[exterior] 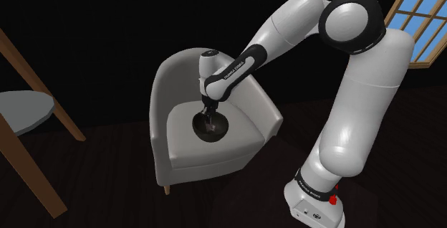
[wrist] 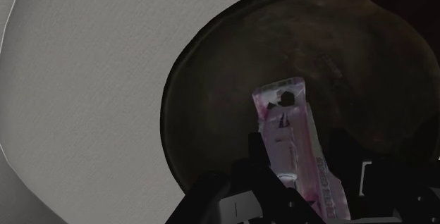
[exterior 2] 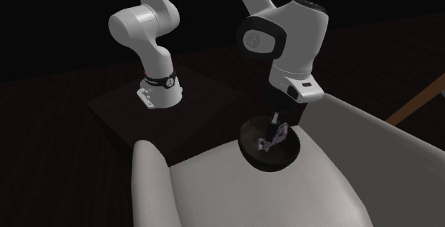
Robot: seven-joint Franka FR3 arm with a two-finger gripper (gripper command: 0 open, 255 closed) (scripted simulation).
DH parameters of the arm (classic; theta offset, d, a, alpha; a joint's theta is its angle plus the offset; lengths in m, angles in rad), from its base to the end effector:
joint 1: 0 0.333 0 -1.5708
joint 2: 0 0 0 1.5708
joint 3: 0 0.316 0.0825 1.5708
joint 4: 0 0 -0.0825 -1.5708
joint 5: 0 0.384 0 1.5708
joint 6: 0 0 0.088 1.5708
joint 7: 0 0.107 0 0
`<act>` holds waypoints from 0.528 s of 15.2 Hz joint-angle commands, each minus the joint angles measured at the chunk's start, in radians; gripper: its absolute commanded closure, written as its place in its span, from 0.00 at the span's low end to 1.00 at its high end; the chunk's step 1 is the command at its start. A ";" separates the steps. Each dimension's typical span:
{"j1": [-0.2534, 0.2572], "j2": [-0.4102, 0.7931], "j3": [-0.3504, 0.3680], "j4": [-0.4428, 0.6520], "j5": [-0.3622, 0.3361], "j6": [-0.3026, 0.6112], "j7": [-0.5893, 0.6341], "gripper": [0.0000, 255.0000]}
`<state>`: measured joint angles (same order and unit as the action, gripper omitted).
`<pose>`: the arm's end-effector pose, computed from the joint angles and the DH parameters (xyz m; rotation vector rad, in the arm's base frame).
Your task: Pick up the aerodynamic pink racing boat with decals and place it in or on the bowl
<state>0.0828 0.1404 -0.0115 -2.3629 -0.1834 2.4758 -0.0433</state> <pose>0.5046 0.0366 0.2657 3.0025 0.3935 -0.0393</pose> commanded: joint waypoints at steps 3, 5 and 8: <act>0.000 0.003 0.000 0.001 -0.001 0.004 0.001 1.00; 0.000 0.003 0.000 0.001 -0.001 0.004 0.001 1.00; 0.000 0.003 0.000 0.001 -0.001 0.003 0.001 0.00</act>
<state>0.0829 0.1438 -0.0117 -2.3623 -0.1841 2.4792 -0.0424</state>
